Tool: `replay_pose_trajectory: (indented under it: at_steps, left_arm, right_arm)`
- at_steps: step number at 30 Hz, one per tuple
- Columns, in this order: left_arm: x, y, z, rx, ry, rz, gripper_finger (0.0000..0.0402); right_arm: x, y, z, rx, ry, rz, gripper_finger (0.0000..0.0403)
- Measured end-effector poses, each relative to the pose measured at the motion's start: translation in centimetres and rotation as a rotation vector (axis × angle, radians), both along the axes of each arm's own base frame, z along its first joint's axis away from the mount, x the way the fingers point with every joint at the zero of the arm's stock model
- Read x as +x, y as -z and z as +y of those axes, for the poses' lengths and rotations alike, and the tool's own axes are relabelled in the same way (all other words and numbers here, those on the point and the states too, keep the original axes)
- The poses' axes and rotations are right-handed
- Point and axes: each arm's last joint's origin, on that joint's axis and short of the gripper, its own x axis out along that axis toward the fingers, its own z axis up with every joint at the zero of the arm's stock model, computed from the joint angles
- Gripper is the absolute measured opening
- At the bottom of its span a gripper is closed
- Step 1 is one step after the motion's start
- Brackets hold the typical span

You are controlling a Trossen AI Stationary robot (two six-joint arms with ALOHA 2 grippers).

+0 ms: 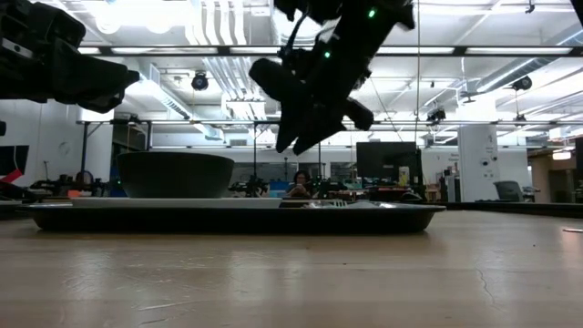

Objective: Set up tray
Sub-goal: Put the white and blue knife on the gray napkin to the right of the white and blue fork

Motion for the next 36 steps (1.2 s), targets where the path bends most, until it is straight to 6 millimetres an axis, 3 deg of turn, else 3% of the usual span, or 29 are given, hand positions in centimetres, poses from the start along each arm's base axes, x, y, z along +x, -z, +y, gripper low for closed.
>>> replay_pose_trajectory:
  at_steps: [8,22,36]
  left_arm:
    - [0.0,0.0,0.0,0.0,0.0,0.0,0.0064]
    - [0.0,0.0,0.0,0.0,0.0,0.0,0.0064]
    - [0.0,0.0,0.0,0.0,0.0,0.0,0.0064]
  right_arm:
    - [-0.4,-0.3,3.4,-0.159,-0.076,0.011,0.0127]
    - [1.0,-1.4,5.1,-0.098,-0.325,-0.122,0.0123]
    - [-1.7,-1.4,7.8,-0.122,-0.443,0.012,0.0118]
